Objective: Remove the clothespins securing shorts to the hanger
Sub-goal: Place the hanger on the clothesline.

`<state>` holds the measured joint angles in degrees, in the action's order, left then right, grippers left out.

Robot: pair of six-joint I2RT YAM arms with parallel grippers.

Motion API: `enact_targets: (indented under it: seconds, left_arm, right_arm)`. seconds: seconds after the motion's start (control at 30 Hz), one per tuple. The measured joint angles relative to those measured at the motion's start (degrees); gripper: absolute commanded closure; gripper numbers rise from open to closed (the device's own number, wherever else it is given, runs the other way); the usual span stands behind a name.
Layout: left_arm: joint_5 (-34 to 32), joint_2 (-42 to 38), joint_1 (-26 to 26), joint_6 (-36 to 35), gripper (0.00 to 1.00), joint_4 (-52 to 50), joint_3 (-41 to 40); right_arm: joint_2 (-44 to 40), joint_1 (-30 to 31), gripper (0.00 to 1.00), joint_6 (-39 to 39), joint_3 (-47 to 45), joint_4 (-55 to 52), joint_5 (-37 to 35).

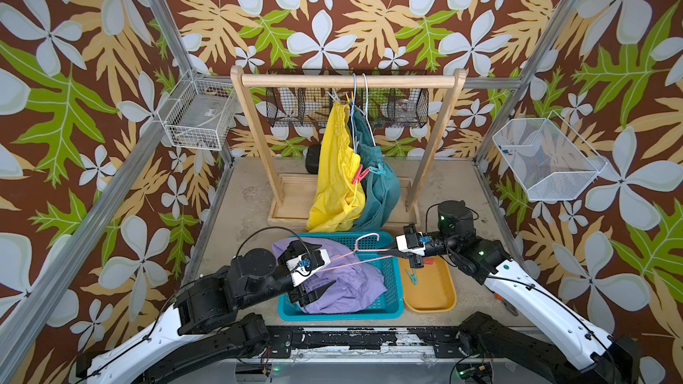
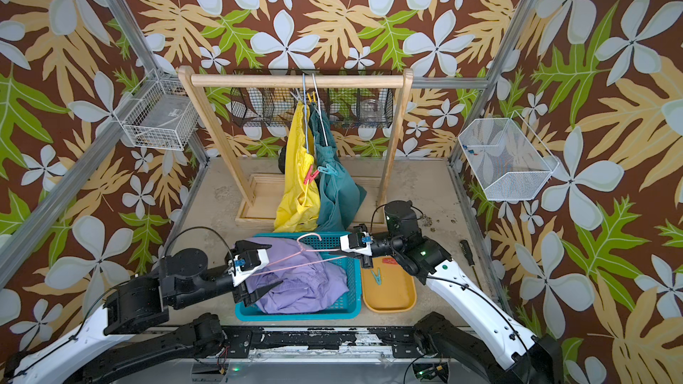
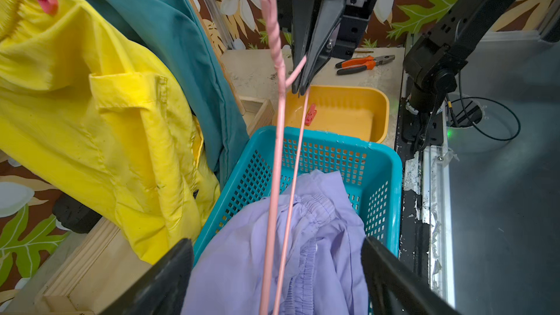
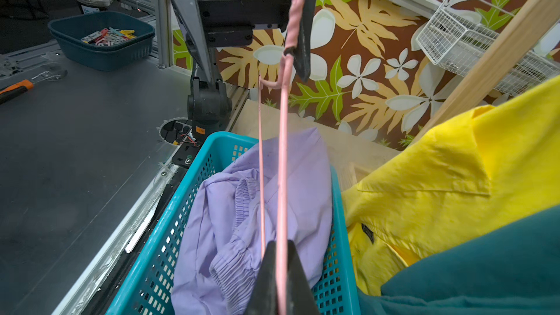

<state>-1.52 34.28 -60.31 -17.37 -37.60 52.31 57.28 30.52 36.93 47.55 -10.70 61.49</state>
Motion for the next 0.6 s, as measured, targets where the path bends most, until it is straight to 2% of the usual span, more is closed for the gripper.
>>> enact_targets:
  seconds: [0.1,0.2,0.6]
  left_arm:
    - [-0.2,0.7,0.0,-0.7,0.17,-0.4,-0.6]
    - [-0.2,0.8,0.0,-0.7,0.26,-0.7,-0.6]
    - [-1.7,2.3,0.0,-0.9,0.52,-1.2,-1.5]
  right_arm:
    - [0.2,0.6,1.00,1.0,0.2,-1.2,0.1]
    - [0.1,0.7,1.00,1.4,0.2,-1.9,0.0]
    - [-0.7,0.9,1.00,1.7,-0.2,-1.7,-0.2]
